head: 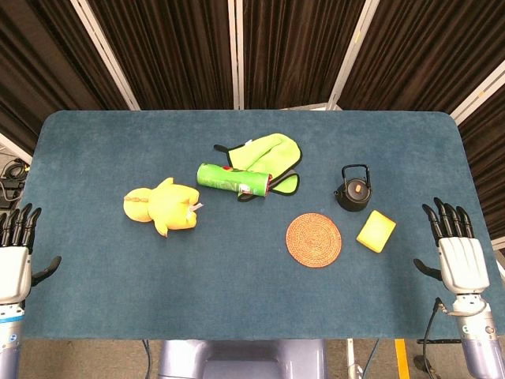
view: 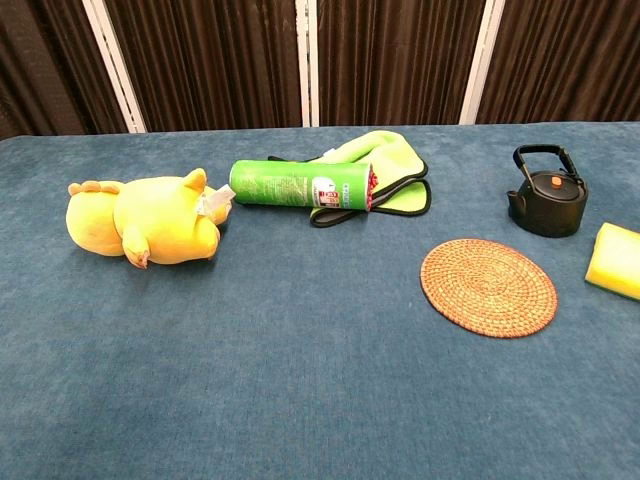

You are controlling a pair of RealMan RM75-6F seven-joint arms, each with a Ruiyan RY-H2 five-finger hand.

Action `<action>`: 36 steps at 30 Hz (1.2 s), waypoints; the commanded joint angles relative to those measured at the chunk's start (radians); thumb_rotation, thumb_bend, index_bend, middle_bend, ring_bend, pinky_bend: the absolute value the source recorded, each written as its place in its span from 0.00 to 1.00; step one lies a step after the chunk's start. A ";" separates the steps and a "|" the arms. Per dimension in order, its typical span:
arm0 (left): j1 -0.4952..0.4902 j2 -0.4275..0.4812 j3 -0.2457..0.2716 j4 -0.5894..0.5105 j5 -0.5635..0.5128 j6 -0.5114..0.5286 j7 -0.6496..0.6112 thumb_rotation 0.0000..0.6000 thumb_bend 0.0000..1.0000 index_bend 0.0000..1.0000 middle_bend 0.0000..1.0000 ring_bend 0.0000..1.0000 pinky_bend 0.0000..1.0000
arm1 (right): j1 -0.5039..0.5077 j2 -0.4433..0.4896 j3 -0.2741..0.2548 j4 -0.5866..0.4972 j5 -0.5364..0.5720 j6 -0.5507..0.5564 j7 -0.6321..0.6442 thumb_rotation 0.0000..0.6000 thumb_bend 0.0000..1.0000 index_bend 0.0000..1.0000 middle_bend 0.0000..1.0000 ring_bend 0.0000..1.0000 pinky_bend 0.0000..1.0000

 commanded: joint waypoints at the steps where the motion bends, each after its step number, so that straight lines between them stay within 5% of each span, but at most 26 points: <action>1: 0.002 0.003 -0.008 -0.007 0.005 -0.012 0.004 1.00 0.19 0.00 0.00 0.00 0.00 | 0.000 -0.001 -0.003 0.001 -0.001 -0.002 -0.003 1.00 0.15 0.00 0.00 0.00 0.00; 36: 0.052 0.041 -0.059 -0.066 0.055 -0.033 -0.003 1.00 0.21 0.00 0.00 0.00 0.00 | -0.004 -0.003 -0.030 -0.024 -0.041 0.000 -0.016 1.00 0.15 0.00 0.00 0.00 0.00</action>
